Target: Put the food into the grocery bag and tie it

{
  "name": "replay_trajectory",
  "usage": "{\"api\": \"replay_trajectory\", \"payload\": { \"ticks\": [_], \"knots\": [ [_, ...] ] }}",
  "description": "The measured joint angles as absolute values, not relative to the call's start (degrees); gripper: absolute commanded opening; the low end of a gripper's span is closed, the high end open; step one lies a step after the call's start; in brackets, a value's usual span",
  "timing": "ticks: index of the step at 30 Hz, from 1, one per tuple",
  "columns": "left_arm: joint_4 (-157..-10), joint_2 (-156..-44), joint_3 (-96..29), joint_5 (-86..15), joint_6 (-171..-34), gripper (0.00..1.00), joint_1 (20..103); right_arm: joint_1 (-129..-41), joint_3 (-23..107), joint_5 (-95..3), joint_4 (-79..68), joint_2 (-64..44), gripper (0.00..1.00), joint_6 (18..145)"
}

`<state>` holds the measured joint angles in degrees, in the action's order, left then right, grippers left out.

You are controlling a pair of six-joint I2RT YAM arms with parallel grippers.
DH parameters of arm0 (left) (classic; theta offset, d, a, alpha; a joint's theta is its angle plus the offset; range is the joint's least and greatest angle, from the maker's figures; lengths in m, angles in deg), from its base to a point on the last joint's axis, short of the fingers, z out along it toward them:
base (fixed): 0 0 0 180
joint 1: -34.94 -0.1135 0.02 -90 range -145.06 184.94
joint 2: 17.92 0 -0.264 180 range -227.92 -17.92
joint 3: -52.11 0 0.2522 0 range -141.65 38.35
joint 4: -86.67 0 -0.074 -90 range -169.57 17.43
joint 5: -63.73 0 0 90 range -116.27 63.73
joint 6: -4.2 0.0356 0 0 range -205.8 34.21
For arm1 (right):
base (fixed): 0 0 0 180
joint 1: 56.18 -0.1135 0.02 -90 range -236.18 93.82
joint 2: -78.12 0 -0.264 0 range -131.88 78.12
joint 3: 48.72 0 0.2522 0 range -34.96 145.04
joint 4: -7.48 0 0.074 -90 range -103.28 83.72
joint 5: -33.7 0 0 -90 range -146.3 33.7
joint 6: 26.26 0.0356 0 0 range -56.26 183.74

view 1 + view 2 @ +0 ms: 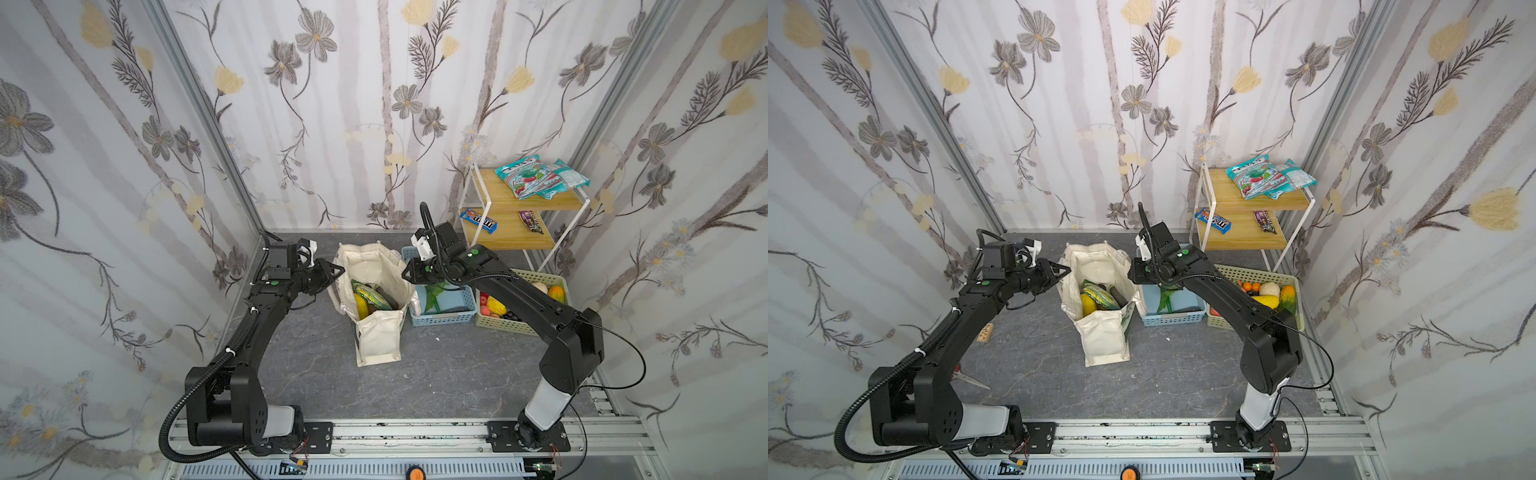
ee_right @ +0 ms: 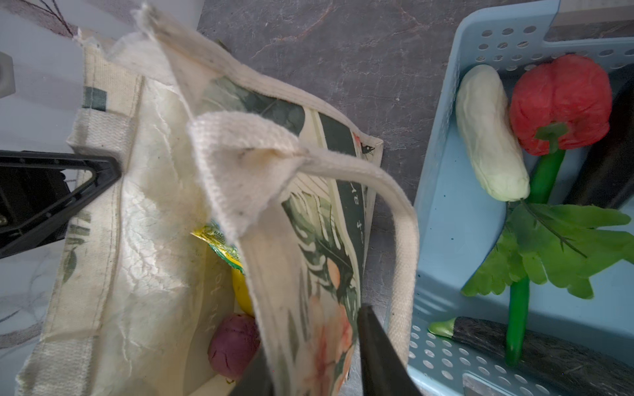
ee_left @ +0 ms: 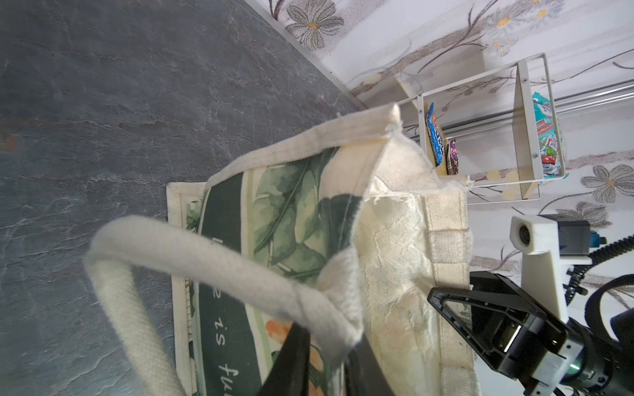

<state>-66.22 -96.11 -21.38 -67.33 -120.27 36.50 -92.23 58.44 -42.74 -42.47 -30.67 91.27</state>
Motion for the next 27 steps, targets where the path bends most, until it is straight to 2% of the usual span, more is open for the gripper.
{"api": "replay_trajectory", "payload": {
  "ticks": [5, 8, 15, 20, 23, 27],
  "knots": [
    [-64.7, -95.2, -24.3, -67.0, -120.3, 0.52, 36.3, -91.2, 58.5, -42.7, -42.4, -26.3, 0.52, 91.1],
    [-64.3, -94.0, -26.0, -67.0, -120.3, 0.58, 35.8, -89.8, 57.8, -42.7, -42.1, -23.2, 0.55, 91.1],
    [-59.1, -90.6, -26.9, -61.2, -119.8, 0.62, 32.2, -83.5, 49.3, -42.6, -38.5, -21.1, 0.56, 91.1],
    [-57.0, -87.8, -19.9, -53.8, -120.3, 0.64, 28.3, -83.0, 42.5, -38.1, -33.4, -23.9, 0.59, 91.1],
    [-57.3, -89.7, -15.7, -53.9, -120.6, 0.69, 28.1, -83.6, 39.8, -35.2, -30.1, -25.4, 0.61, 91.8],
    [-58.9, -93.2, -11.8, -55.9, -121.4, 0.71, 29.8, -85.2, 38.9, -33.0, -27.1, -28.4, 0.6, 92.7]
  ]
}}
